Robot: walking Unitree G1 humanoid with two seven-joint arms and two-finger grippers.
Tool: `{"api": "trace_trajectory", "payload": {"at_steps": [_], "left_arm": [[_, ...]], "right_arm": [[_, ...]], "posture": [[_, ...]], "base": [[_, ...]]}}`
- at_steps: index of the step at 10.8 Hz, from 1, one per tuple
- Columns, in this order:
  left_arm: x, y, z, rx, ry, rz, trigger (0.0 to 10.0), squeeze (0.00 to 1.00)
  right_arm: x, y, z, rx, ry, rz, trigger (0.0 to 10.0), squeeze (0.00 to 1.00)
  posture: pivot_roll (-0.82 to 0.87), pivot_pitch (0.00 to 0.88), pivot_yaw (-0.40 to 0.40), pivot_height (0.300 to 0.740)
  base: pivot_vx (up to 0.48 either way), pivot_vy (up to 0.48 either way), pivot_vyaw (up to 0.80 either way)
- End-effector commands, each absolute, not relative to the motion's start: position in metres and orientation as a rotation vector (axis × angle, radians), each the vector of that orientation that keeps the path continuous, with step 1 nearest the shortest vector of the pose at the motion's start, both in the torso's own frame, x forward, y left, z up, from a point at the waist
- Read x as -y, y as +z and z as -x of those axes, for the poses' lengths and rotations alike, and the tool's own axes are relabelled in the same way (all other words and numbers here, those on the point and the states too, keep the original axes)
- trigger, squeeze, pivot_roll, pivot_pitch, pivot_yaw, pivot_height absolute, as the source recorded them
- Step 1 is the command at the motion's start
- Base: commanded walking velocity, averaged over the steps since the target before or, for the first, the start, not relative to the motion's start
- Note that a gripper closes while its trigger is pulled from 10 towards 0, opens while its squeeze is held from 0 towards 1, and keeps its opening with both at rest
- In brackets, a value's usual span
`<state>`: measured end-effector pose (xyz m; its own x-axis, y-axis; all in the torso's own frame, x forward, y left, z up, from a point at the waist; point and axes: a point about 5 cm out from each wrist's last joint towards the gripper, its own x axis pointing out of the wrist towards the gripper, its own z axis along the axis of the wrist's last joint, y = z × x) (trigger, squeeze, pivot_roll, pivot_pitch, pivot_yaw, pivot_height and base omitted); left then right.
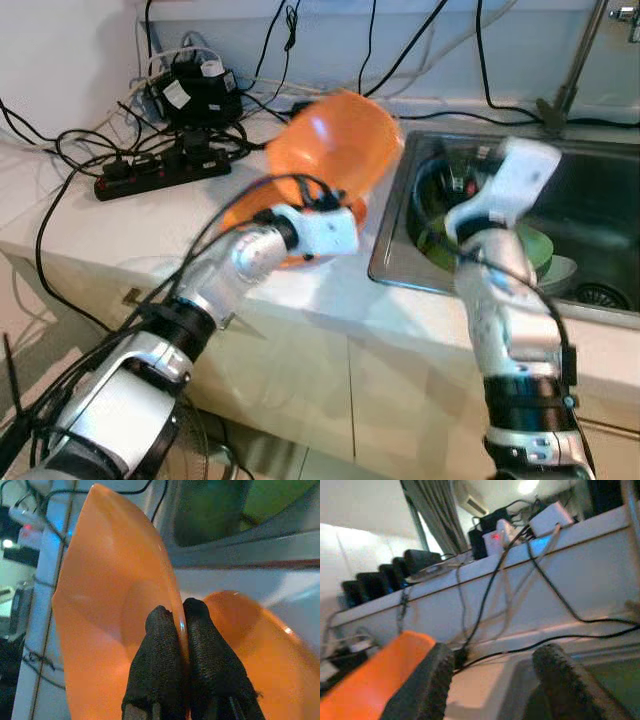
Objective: Kitchen organization
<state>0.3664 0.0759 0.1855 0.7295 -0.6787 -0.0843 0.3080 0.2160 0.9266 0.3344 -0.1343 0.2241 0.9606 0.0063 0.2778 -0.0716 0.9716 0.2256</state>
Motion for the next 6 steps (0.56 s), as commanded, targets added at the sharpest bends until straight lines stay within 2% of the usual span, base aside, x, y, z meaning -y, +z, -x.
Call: {"api": "trace_trajectory", "payload": {"at_steps": [1, 2, 6], "left_arm": [[-0.071, 0.194, -0.364, 0.436, -0.717, -1.188, 10.0, 0.00], [-0.065, 0.191, -0.361, 0.455, -0.753, -1.205, 10.0, 0.00], [-0.059, 0.191, -0.358, 0.498, -0.777, -1.229, 10.0, 0.00]], "right_arm": [[0.131, 0.228, -0.335, 0.265, 0.066, -0.278, 10.0, 1.00], [0.127, 0.228, -0.335, 0.244, 0.098, -0.306, 10.0, 0.00], [0.122, 0.227, -0.335, 0.185, 0.153, -0.317, 10.0, 0.00]], "posture": [[0.04, 0.000, 0.133, 0.740], [0.04, 0.000, 0.132, 0.740], [0.04, 0.000, 0.128, 0.740]], "base": [[0.000, 0.000, 0.00], [0.000, 0.000, 0.00], [0.000, 0.000, 0.00]]}}
